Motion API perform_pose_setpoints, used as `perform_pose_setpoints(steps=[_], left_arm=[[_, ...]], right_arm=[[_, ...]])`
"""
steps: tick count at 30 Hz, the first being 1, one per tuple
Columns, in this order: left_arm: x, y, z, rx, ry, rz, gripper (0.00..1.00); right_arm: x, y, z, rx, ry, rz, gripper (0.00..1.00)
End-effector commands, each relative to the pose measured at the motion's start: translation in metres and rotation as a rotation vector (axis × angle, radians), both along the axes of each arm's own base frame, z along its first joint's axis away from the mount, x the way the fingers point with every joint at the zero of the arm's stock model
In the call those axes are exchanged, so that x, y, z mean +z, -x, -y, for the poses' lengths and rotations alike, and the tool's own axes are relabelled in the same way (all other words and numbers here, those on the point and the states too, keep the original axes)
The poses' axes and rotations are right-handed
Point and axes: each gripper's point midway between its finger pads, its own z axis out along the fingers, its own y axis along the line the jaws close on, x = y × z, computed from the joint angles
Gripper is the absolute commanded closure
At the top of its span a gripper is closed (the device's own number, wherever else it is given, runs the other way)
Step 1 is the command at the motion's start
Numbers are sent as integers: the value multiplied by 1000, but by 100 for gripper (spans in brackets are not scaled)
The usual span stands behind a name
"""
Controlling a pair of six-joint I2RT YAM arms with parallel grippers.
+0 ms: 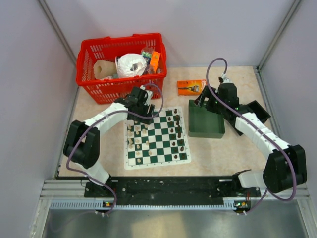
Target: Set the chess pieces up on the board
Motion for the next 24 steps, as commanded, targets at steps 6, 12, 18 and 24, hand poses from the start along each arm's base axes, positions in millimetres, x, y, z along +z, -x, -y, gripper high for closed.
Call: perform_pose_setpoints(steps=[6, 12, 18, 24], left_arm=[[3, -10, 10, -12, 18, -7, 40], [-6, -8, 14, -21, 28, -35, 48], [-12, -8, 17, -17, 41, -48, 50], [-19, -8, 14, -11, 26, -58, 55]], right_arm=[[20, -15, -8, 22, -23, 44, 24], [17, -15, -10, 33, -27, 35, 27], [17, -16, -10, 35, -25, 36, 27], [13, -16, -11, 40, -22, 25, 27]])
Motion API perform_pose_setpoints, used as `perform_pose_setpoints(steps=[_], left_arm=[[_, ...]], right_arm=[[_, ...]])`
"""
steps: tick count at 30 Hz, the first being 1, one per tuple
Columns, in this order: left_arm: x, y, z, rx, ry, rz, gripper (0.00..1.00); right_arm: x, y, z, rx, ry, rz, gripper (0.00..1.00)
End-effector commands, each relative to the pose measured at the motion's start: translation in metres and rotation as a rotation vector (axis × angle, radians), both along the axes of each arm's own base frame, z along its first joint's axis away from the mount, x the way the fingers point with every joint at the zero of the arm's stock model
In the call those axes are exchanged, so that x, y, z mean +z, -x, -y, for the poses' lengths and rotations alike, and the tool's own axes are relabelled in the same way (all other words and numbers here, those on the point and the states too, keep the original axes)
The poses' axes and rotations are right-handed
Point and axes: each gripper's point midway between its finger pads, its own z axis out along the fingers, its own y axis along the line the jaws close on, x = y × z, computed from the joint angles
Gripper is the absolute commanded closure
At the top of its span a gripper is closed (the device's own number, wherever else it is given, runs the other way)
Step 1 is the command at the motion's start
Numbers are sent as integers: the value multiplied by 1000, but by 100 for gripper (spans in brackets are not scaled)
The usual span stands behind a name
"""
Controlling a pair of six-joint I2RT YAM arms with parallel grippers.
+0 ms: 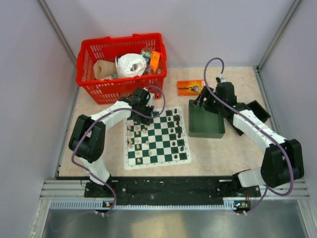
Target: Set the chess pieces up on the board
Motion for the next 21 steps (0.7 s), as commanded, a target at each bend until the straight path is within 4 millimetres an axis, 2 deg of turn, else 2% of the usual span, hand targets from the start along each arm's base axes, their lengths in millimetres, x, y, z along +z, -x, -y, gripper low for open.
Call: perform_pose_setpoints(steps=[1, 9, 15, 21], left_arm=[[5, -9, 6, 2, 23, 27, 55], [1, -10, 7, 3, 16, 24, 59], [-2, -11, 5, 7, 3, 22, 65], [-1, -12, 3, 15, -7, 30, 66]], right_arm=[[25, -12, -3, 9, -16, 68, 27], [20, -11, -1, 7, -2, 53, 27], [17, -11, -1, 8, 3, 47, 27], [14, -11, -2, 15, 7, 41, 27]])
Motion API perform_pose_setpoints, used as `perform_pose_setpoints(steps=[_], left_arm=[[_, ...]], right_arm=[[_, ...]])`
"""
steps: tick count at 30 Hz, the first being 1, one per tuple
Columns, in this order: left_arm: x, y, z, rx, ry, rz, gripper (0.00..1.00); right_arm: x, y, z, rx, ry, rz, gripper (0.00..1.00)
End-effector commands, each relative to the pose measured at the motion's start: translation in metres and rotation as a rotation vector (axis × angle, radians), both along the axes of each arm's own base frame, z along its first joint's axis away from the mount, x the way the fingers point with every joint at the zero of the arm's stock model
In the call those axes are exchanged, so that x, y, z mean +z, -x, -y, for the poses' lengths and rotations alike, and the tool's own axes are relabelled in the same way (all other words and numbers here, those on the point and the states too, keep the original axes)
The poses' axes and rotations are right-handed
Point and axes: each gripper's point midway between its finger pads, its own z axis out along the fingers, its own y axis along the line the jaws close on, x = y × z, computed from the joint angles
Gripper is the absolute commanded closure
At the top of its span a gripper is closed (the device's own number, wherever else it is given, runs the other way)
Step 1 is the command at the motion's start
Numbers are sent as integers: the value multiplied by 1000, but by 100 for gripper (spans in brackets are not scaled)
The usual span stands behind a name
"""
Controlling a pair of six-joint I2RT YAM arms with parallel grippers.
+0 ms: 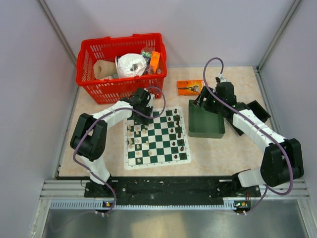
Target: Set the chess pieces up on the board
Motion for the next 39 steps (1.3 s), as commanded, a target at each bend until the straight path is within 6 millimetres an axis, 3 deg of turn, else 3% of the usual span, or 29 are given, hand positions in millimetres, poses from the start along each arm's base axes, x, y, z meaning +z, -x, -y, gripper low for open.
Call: perform_pose_setpoints(steps=[1, 13, 33, 39], left_arm=[[10, -11, 4, 9, 12, 44, 66], [15, -12, 4, 15, 18, 61, 87], [90, -32, -21, 160, -13, 268, 91], [88, -32, -46, 215, -48, 268, 92]], right_arm=[[15, -10, -2, 10, -1, 42, 27], [13, -10, -2, 11, 2, 37, 27], [13, -9, -2, 14, 0, 33, 27], [13, -8, -3, 16, -3, 32, 27]])
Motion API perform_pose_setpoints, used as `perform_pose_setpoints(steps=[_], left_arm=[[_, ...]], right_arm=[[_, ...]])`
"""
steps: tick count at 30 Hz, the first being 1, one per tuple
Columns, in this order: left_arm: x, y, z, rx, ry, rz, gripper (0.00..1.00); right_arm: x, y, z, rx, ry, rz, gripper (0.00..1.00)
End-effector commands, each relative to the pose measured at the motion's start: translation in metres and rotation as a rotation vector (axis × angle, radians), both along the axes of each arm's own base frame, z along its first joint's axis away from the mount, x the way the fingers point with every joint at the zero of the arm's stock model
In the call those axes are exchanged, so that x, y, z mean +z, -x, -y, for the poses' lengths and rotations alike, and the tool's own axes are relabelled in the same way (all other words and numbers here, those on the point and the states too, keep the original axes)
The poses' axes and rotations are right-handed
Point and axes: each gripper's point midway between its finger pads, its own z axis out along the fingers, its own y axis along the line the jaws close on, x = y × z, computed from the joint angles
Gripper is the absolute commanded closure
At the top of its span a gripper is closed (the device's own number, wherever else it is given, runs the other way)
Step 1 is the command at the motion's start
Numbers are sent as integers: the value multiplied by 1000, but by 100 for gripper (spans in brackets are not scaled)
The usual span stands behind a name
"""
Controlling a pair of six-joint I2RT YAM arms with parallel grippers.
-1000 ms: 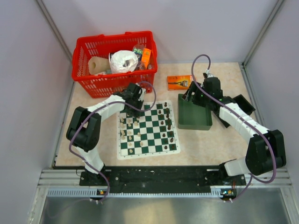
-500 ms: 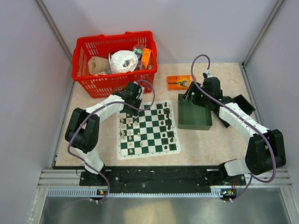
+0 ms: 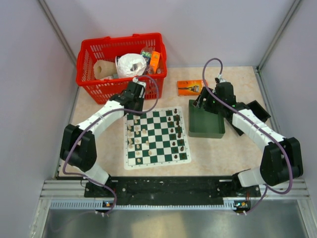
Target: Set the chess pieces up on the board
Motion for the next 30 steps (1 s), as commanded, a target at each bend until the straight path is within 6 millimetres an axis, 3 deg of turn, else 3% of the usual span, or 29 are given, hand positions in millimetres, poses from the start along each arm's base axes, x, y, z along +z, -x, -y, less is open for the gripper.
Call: perform_pose_setpoints(steps=[1, 12, 21, 30], left_arm=[[18, -8, -22, 71, 1, 53, 92], [-1, -3, -51, 147, -13, -6, 94], [-29, 9, -54, 166, -5, -84, 96], [-47, 4, -56, 178, -8, -92, 97]], right_arm=[[17, -8, -3, 13, -12, 43, 27], [14, -9, -5, 17, -15, 32, 27], [12, -10, -6, 19, -17, 25, 27], [11, -11, -7, 22, -19, 22, 27]])
